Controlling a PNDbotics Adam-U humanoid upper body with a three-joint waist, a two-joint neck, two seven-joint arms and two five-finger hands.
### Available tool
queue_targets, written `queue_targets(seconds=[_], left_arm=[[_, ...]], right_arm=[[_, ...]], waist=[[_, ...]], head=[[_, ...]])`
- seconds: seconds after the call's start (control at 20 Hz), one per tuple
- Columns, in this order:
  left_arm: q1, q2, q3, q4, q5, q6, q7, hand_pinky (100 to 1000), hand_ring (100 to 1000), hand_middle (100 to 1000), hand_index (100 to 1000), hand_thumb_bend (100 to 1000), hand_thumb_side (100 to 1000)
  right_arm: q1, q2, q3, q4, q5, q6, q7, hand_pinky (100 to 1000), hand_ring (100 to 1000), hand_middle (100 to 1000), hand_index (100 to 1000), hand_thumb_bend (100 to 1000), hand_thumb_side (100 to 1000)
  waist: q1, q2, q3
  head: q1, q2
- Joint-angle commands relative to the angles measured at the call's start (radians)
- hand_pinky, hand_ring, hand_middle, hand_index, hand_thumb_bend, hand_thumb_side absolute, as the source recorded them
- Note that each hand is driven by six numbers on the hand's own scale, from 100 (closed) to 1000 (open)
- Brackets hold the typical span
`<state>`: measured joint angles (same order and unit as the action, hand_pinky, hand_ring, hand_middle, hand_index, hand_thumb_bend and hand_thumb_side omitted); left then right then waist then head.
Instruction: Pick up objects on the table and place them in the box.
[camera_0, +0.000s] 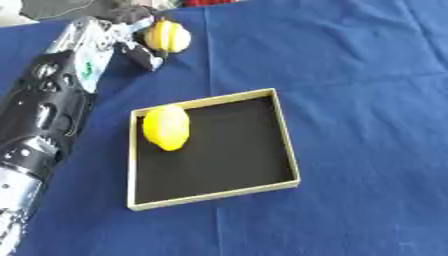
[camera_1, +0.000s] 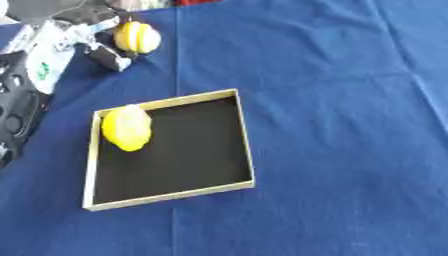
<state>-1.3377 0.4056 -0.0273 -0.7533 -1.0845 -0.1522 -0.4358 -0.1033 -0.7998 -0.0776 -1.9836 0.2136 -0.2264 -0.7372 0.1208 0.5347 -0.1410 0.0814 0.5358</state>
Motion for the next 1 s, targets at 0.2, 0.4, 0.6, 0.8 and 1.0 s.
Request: queue_targets(seconds=[0.2,0.4,0.6,0.8,1.0], left_arm=[[-0.020,0.026,-0.014,-0.034,0.047,-0.021,-0.024,845,826,588,711,104,100],[-0.018,0.031,-0.013,-0.046,0.051,-0.007,0.014,832,803,561,677,120,100],[-0.011,0.037,-0.014,-0.056,0.055,0.002,0.064,816,748,486,555,108,100],[0.007,0.050,-0.035,-0.097,0.072,-0.008,0.143,792,687,427,460,112,100],[0.035,0.075,-0.076,-0.184,0.116,-0.025,0.174,788,673,438,466,119,100]], right_arm=[[0.014,-0.005,0.007,-0.016,0.017,0.026,-0.007,779,952,816,904,133,467],[0.023,-0.001,0.020,-0.016,0.017,0.039,0.002,779,955,809,905,132,470],[0.029,0.000,0.021,-0.016,0.010,0.043,0.005,778,954,807,905,132,469],[0.039,0.003,0.015,-0.016,0.004,0.040,0.007,778,954,806,905,128,471],[0.053,0.005,0.007,-0.016,-0.003,0.041,0.010,778,953,805,905,128,472]], waist=[[-0.008,-0.027,0.002],[-0.008,-0.037,0.007],[-0.012,-0.049,0.014],[-0.018,-0.062,0.022],[-0.025,-0.078,0.036]], head=[[0.003,0.011],[0.000,0.020],[-0.003,0.033],[-0.011,0.048],[-0.020,0.064]])
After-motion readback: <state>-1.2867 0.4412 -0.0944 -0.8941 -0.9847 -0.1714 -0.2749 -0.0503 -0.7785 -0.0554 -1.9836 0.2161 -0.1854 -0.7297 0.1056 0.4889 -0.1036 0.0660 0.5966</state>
